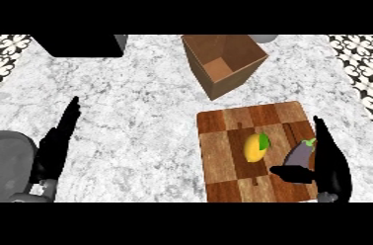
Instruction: Pick the lemon from the cutting board and place it in the cardboard box
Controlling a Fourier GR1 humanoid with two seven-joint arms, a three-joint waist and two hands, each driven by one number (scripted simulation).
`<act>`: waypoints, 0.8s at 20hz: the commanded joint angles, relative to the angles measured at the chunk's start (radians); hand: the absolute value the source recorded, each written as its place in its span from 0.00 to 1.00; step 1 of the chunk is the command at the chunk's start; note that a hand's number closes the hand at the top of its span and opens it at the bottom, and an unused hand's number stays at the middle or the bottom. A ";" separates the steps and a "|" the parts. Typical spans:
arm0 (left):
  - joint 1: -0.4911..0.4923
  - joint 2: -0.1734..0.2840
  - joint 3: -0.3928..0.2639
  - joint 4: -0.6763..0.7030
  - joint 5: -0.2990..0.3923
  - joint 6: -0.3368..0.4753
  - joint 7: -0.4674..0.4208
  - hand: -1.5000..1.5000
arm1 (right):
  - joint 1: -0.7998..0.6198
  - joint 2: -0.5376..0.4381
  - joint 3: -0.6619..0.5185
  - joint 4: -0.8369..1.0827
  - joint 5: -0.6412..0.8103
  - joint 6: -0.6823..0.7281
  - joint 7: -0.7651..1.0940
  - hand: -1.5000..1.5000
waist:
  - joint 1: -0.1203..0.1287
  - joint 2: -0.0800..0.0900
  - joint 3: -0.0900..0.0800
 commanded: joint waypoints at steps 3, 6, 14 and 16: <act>0.040 -0.018 -0.018 -0.040 -0.012 0.001 0.000 0.50 | -0.103 0.013 0.089 -0.155 0.005 0.329 0.392 0.00 | 0.013 0.001 0.006; 0.018 -0.040 -0.007 0.048 -0.029 0.000 -0.064 0.50 | -0.201 0.114 0.157 -0.194 0.076 0.387 0.601 0.00 | 0.008 0.005 0.005; 0.086 -0.048 -0.007 -0.076 -0.057 0.004 0.000 0.50 | -0.172 0.212 0.149 -0.114 0.178 0.373 0.612 0.00 | 0.010 0.002 0.008; 0.061 -0.026 0.034 -0.026 -0.028 -0.042 -0.032 0.50 | -0.211 0.201 0.084 -0.099 0.136 0.448 0.627 0.00 | 0.007 0.004 0.008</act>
